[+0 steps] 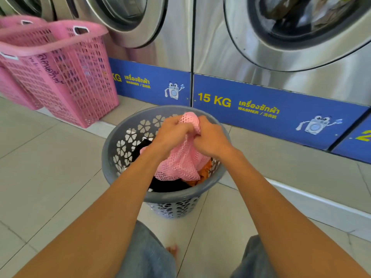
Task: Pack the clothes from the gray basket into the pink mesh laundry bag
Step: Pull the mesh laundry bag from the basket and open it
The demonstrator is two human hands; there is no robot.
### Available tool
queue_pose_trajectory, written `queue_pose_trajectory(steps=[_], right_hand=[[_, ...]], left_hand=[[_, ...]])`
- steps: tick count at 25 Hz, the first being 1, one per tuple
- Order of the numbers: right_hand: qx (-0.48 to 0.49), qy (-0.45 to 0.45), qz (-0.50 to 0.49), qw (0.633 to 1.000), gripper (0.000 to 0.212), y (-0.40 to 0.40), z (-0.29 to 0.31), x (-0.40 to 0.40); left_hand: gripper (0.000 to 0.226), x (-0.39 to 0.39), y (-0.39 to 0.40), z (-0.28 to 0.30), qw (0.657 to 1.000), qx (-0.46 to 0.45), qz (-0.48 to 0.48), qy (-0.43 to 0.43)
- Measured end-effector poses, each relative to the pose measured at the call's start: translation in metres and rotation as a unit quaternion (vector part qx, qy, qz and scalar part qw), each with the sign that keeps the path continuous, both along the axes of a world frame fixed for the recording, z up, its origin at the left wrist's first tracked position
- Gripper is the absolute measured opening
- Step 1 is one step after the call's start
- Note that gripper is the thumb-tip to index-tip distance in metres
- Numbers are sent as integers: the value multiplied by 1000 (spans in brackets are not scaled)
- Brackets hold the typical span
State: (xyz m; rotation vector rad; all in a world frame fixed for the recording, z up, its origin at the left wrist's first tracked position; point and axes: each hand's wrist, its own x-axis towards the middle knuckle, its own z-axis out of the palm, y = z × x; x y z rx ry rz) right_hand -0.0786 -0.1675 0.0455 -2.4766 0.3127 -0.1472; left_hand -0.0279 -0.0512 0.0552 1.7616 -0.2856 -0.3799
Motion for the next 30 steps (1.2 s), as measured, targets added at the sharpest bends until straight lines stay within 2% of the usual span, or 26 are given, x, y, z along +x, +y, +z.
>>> queue_pose_trajectory(steps=[3, 5, 7, 9, 11, 13, 14, 16, 18, 20, 22, 24, 26, 27, 30], right_hand=[[29, -106, -57, 992, 26, -21, 40, -49], [52, -111, -95, 988, 23, -39, 49, -84], [38, -81, -116, 989, 28, -59, 46, -116], [14, -97, -128, 987, 22, -79, 37, -148], [17, -156, -158, 975, 19, -96, 28, -174], [81, -205, -201, 954, 22, -111, 24, -198], [107, -194, -206, 953, 22, -116, 23, -207], [71, -83, -180, 978, 41, -118, 14, -217], [15, 7, -140, 990, 63, -102, 7, -210], [38, 7, -95, 995, 73, -83, 4, -185], [68, -4, -61, 996, 75, -64, 3, -150], [132, -9, -56, 990, 58, -45, -3, -115], [230, 18, -64, 971, 24, -28, -9, -87], [289, 36, -68, 954, 15, -22, -11, -76], [386, 24, -85, 918, 13, -2, -20, -46]], left_hand=[[31, -29, -20, 34, 978, -171, -77, 94], [40, -48, -33, 47, 951, -236, -145, 135], [35, -66, -46, 54, 928, -271, -194, 167], [27, -86, -59, 54, 908, -273, -239, 210], [29, -101, -68, 51, 892, -248, -286, 248], [31, -115, -78, 44, 896, -204, -323, 228], [34, -119, -84, 41, 902, -195, -325, 206], [36, -123, -91, 45, 918, -221, -269, 190], [24, -115, -91, 52, 918, -272, -204, 202], [17, -103, -85, 57, 915, -299, -170, 211], [22, -97, -76, 56, 916, -305, -145, 215], [32, -96, -66, 55, 922, -302, -111, 214], [34, -90, -49, 54, 927, -300, -85, 207], [34, -85, -39, 54, 928, -303, -78, 204], [31, -68, -5, 48, 938, -285, -35, 195]])
